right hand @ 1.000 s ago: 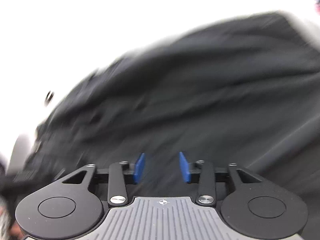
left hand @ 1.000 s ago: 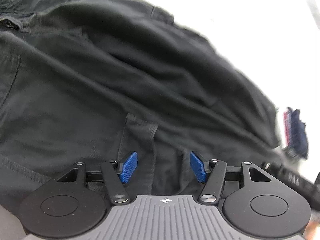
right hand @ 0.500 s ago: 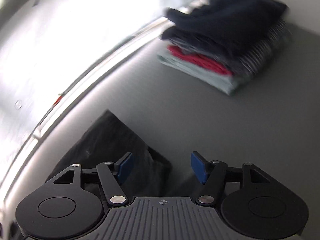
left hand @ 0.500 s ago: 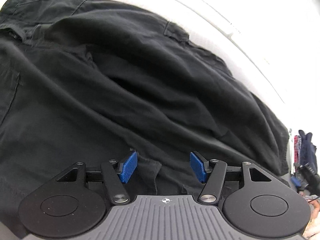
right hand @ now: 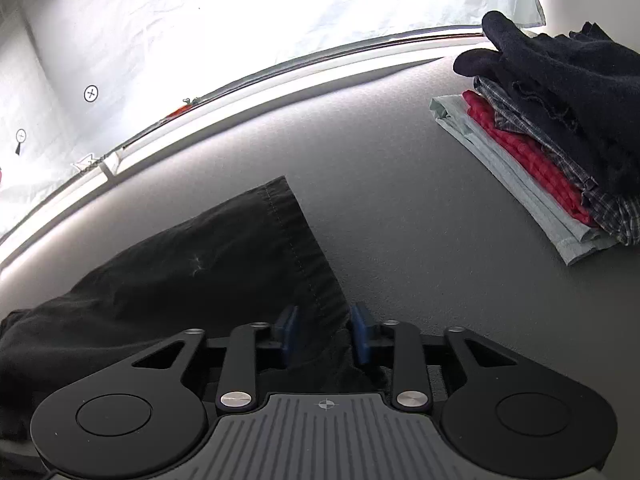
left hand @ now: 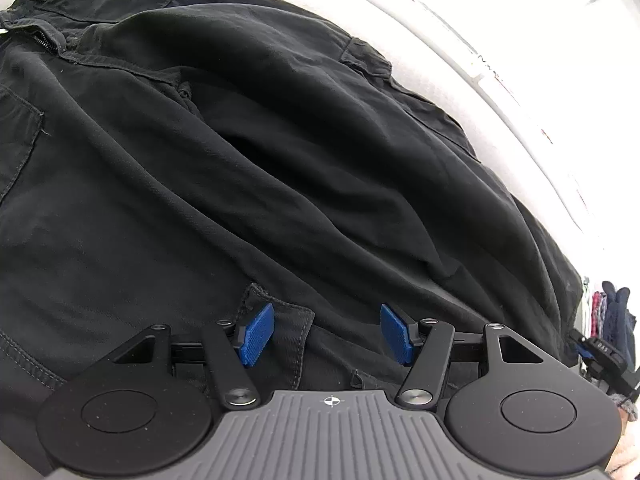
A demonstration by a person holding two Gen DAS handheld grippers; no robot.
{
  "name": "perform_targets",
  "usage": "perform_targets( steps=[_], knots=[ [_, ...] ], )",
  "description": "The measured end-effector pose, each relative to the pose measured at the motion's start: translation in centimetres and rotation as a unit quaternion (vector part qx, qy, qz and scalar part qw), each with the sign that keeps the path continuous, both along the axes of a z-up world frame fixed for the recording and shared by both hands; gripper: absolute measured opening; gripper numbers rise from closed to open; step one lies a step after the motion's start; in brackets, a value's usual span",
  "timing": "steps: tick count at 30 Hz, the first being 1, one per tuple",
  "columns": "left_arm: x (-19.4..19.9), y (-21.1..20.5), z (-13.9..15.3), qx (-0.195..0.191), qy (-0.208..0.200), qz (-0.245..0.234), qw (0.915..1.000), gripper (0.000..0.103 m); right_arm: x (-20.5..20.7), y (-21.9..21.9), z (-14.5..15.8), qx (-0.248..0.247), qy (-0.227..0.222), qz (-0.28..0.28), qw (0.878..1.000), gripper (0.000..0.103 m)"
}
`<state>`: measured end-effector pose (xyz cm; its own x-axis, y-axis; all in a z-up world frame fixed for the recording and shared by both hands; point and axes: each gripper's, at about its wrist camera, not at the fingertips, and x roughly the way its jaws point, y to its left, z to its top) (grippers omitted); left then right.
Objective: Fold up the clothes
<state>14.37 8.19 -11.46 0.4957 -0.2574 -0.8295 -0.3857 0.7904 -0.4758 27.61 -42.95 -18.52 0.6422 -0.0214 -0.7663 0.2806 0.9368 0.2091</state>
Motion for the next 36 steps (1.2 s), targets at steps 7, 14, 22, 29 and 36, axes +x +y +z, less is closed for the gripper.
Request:
perform_targets(
  steps=[7, 14, 22, 29, 36],
  knots=[
    [0.2, 0.2, -0.3, -0.007, 0.004, 0.006, 1.0000, 0.064, -1.9, -4.0, 2.9, 0.151, -0.101, -0.031, 0.983, 0.008],
    [0.2, 0.2, -0.4, -0.009, 0.003, 0.011, 0.9999, 0.064, -2.6, -4.6, 3.8, 0.172, -0.099, 0.006, 0.980, 0.008],
    [0.1, -0.3, -0.2, 0.008, 0.003, 0.005, 1.0000, 0.064, -1.3, -5.4, 0.6, 0.172, -0.033, 0.017, 0.984, 0.040],
    [0.2, -0.5, -0.1, 0.014, 0.005, 0.010, 0.9998, 0.064, 1.0, -4.6, 0.3, 0.190, -0.006, 0.082, 0.978, 0.043],
    [0.1, -0.2, -0.2, 0.004, 0.005, 0.019, 0.9998, 0.064, 1.9, -4.9, 2.1, 0.189, -0.061, 0.091, 0.976, 0.009]
  ],
)
